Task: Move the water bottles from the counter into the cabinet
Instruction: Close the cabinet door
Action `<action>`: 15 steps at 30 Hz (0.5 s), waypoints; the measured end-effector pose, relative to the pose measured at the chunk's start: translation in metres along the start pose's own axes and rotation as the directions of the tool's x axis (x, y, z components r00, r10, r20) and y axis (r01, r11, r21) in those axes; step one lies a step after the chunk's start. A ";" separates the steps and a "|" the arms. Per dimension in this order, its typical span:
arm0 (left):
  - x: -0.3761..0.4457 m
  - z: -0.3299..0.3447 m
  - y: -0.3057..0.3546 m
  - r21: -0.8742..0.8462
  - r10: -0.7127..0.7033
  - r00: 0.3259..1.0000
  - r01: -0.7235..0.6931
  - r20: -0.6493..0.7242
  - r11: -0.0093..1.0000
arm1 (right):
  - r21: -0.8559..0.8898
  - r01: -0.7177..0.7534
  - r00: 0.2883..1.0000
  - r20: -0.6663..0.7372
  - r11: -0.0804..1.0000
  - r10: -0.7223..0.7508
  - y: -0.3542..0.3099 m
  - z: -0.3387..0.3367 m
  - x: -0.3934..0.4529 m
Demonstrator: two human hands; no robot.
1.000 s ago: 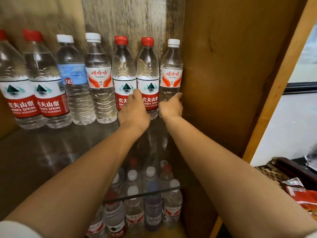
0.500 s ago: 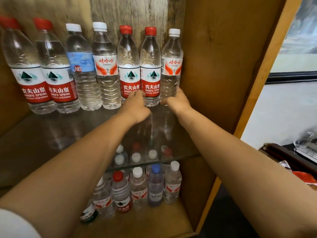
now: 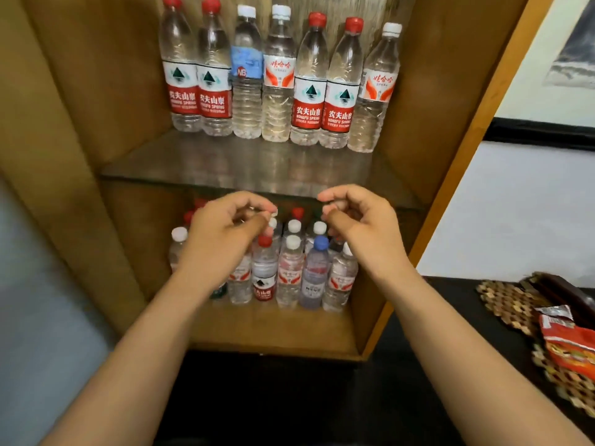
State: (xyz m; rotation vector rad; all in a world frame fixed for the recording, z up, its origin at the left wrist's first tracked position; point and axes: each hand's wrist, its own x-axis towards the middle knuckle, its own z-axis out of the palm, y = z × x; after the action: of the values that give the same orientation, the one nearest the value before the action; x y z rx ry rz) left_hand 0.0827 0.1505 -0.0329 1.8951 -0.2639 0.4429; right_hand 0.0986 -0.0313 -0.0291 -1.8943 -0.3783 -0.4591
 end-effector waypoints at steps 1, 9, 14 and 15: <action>-0.020 0.001 -0.002 -0.017 -0.023 0.999 0.023 -0.029 1.000 | 0.011 0.006 1.000 0.025 1.000 -0.007 0.001 0.002 -0.017; -0.197 0.012 -0.004 -0.067 -0.281 0.921 0.274 -0.270 0.960 | 0.104 -0.032 0.953 0.302 0.994 -0.001 0.005 0.024 -0.158; -0.283 -0.016 0.024 0.023 -0.233 0.801 0.294 -0.552 0.956 | 0.204 -0.056 0.867 0.495 0.977 -0.054 -0.022 0.067 -0.227; -0.298 -0.025 0.032 0.085 -0.177 0.778 0.284 -0.603 0.955 | 0.220 -0.038 0.854 0.514 0.975 -0.083 -0.031 0.077 -0.239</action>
State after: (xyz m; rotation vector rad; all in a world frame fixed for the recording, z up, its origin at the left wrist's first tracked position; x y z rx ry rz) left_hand -0.2037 0.1537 -0.1251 1.8219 0.4376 0.8812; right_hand -0.1147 0.0408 -0.1452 -1.7715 -0.7786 0.0996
